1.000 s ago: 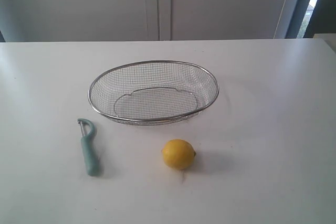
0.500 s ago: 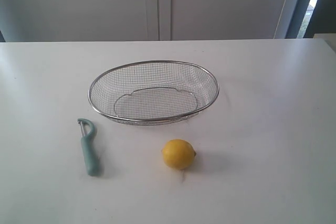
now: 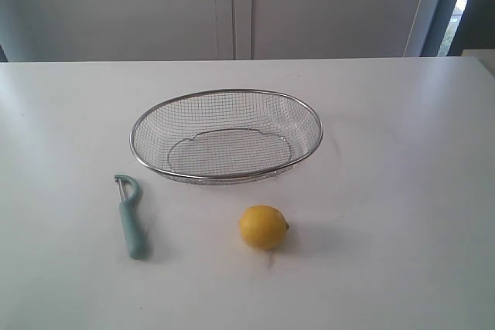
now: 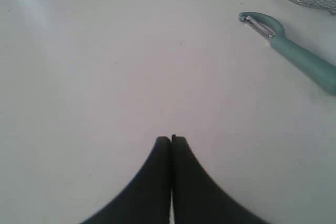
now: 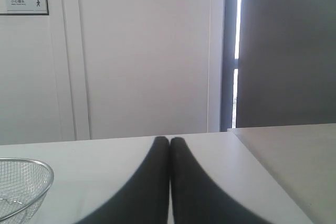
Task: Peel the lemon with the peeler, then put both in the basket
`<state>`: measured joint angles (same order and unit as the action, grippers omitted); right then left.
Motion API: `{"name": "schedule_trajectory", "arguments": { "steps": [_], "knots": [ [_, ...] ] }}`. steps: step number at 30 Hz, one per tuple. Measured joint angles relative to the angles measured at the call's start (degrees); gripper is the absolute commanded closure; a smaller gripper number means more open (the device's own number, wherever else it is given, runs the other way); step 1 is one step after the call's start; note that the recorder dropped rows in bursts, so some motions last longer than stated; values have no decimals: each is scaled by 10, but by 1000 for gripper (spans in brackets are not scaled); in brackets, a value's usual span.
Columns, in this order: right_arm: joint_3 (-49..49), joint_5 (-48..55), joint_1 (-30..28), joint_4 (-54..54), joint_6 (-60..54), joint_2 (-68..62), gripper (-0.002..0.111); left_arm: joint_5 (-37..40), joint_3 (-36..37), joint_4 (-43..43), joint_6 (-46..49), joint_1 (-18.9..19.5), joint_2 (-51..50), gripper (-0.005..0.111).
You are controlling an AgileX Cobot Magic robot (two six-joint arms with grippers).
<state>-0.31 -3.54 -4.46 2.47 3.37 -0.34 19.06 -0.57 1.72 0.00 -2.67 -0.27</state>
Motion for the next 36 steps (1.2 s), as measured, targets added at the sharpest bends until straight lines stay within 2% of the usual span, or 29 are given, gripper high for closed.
{"name": "schedule_trajectory", "arguments": {
  "steps": [7, 21, 36],
  "knots": [
    [-6, 11, 0, 0, 0, 0, 108, 0, 0, 0, 0, 0, 0, 107],
    [-85, 121, 0, 0, 0, -1, 108, 0, 0, 0, 0, 0, 0, 107],
    [-209, 191, 0, 0, 0, -154, 108, 0, 0, 0, 0, 0, 0, 107]
  ]
}}
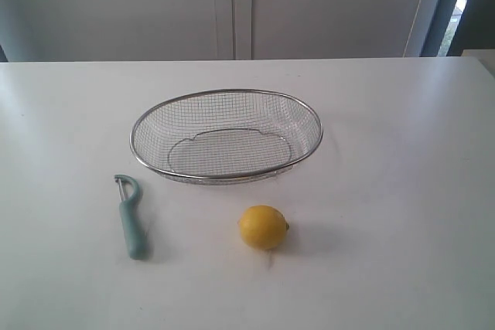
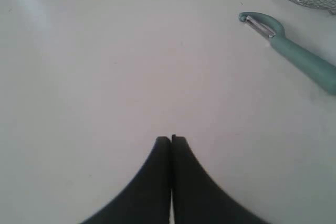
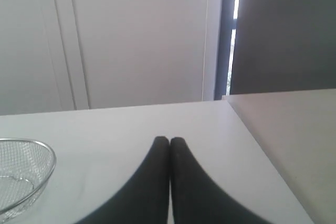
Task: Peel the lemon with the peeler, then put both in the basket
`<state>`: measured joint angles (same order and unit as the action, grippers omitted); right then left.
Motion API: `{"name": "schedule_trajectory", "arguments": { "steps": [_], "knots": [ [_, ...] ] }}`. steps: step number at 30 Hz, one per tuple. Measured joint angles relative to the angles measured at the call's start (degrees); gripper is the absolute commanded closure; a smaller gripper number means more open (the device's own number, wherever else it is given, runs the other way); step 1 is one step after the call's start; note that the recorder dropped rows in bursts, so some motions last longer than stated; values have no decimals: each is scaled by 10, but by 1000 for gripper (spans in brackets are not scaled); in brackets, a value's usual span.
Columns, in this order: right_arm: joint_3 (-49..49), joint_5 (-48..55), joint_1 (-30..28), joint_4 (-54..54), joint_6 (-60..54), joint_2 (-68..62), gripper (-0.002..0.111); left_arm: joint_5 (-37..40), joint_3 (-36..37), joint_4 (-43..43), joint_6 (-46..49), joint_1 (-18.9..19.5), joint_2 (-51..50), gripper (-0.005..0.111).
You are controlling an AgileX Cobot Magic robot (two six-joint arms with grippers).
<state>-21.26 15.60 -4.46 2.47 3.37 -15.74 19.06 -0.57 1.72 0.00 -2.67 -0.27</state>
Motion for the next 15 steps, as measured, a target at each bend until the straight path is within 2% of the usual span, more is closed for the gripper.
{"name": "schedule_trajectory", "arguments": {
  "steps": [9, 15],
  "knots": [
    [-65, 85, 0, 0, 0, -100, 108, 0, 0, 0, 0, 0, 0, 107],
    [-72, 60, 0, 0, 0, -124, 108, 0, 0, 0, 0, 0, 0, 107]
  ]
}}
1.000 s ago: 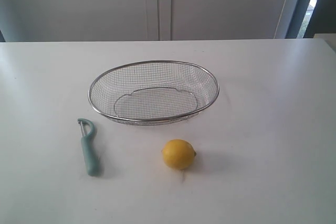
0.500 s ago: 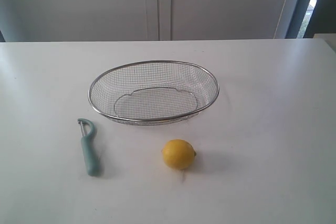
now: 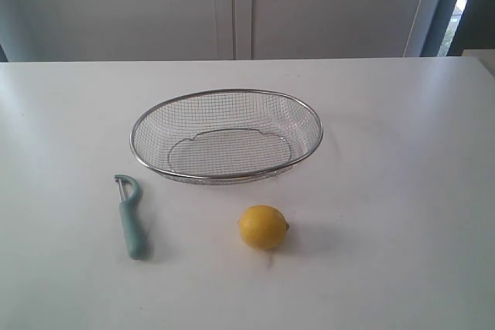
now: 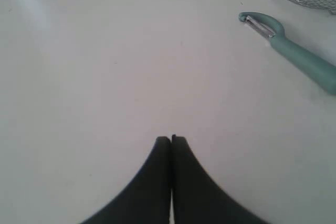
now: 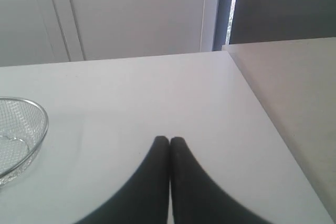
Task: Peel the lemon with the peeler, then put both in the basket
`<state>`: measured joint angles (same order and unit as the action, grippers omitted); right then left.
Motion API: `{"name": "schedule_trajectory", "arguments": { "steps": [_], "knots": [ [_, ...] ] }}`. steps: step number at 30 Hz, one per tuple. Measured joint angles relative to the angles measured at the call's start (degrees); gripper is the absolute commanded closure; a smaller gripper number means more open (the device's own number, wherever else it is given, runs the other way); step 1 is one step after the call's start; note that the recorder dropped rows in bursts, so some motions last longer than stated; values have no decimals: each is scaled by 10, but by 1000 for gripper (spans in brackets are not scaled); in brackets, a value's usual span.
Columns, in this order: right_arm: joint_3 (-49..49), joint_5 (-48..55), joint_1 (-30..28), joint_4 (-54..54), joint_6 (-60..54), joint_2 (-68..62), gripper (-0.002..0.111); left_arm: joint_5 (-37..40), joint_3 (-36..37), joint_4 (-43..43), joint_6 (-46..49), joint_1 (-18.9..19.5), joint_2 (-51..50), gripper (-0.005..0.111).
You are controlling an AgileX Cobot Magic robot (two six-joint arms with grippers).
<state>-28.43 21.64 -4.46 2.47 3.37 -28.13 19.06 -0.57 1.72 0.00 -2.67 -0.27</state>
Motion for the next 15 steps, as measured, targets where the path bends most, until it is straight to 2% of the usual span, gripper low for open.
{"name": "schedule_trajectory", "arguments": {
  "steps": [15],
  "knots": [
    [-1, -11, 0, 0, 0, 0, 108, 0, 0, 0, 0, 0, 0, 107]
  ]
}}
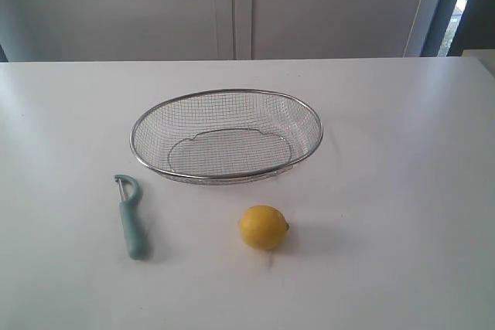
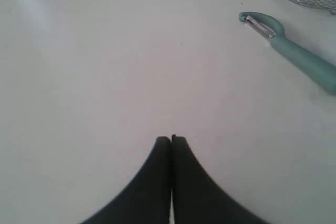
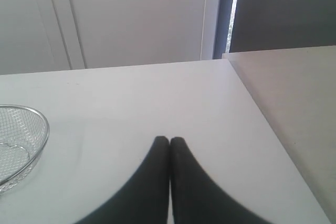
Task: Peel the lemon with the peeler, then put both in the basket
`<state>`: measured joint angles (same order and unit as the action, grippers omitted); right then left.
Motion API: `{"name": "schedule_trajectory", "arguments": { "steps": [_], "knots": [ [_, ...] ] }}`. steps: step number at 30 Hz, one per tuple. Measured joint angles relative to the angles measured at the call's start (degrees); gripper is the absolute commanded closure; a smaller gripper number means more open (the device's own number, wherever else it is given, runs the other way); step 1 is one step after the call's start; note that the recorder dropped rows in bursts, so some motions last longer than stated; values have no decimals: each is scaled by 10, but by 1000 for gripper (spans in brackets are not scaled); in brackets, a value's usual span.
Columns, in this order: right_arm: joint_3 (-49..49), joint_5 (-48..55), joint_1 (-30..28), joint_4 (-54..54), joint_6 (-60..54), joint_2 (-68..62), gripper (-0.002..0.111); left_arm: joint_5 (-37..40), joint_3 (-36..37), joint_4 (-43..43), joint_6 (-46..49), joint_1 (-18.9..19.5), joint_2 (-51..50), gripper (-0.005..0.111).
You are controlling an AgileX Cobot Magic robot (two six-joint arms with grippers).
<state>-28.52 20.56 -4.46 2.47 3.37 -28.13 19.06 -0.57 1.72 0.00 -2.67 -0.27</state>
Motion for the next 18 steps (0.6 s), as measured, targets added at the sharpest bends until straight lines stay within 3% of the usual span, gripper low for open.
{"name": "schedule_trajectory", "arguments": {
  "steps": [18],
  "knots": [
    [-137, 229, 0, -25, 0, -145, 108, 0, 0, 0, 0, 0, 0, 107]
  ]
}}
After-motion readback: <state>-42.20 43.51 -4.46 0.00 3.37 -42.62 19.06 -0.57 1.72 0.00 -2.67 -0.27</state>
